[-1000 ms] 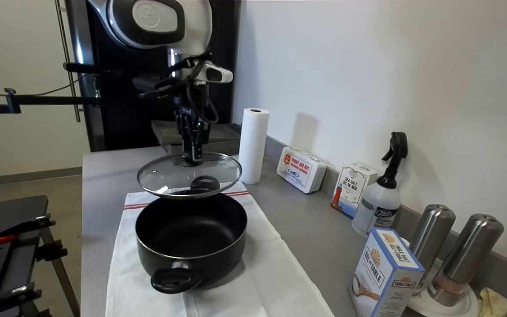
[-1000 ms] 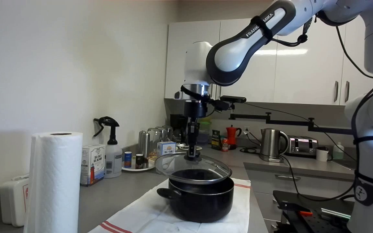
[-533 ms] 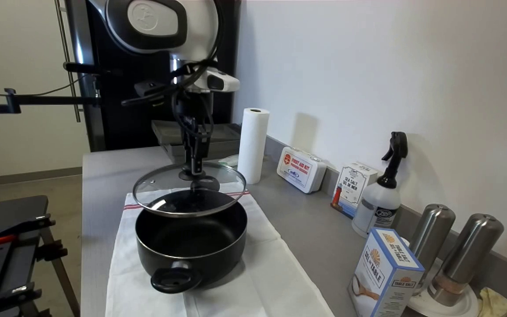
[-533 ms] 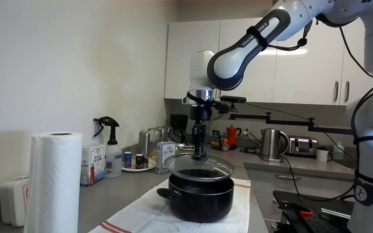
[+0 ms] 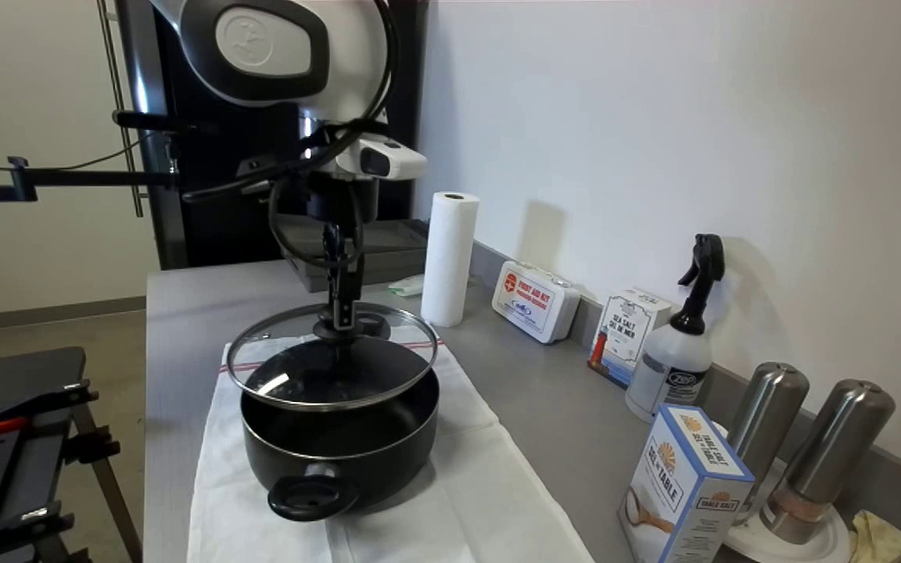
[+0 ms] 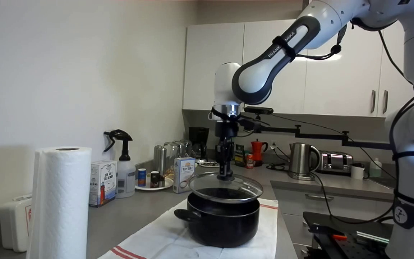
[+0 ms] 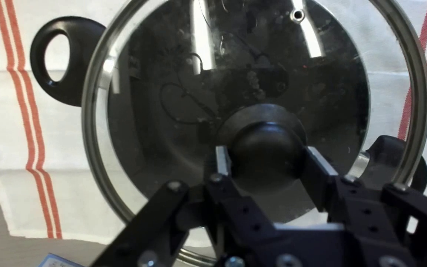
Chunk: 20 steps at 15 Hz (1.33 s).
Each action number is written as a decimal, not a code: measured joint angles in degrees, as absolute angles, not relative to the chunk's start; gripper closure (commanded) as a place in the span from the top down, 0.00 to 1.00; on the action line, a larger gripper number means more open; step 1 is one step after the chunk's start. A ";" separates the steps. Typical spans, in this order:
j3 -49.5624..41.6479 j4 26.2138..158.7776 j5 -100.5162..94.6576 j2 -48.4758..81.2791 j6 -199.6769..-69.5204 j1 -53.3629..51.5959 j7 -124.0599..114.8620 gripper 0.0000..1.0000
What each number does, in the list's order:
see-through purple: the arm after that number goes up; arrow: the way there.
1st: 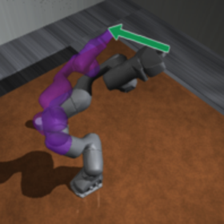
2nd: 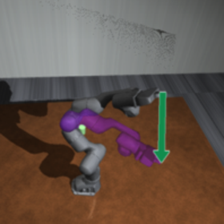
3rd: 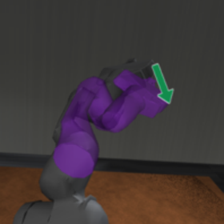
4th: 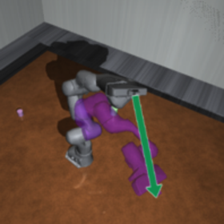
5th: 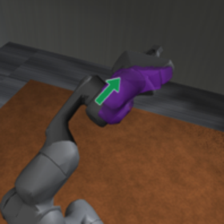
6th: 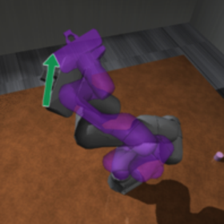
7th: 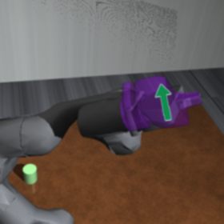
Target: Put the glass lid on the black pot
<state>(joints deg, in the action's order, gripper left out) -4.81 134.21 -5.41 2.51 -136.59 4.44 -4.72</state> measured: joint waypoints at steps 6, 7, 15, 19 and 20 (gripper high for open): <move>-5.56 134.40 -5.41 4.72 -140.55 4.86 -7.16 0.25; -5.64 134.39 -5.41 5.25 -141.33 4.91 -7.35 0.25; -6.33 134.30 -5.41 8.73 -145.48 5.05 -7.75 0.25; -6.46 134.28 -5.32 9.35 -146.00 5.05 -7.75 0.25; -6.46 134.29 -5.18 9.35 -146.00 5.05 -7.74 0.25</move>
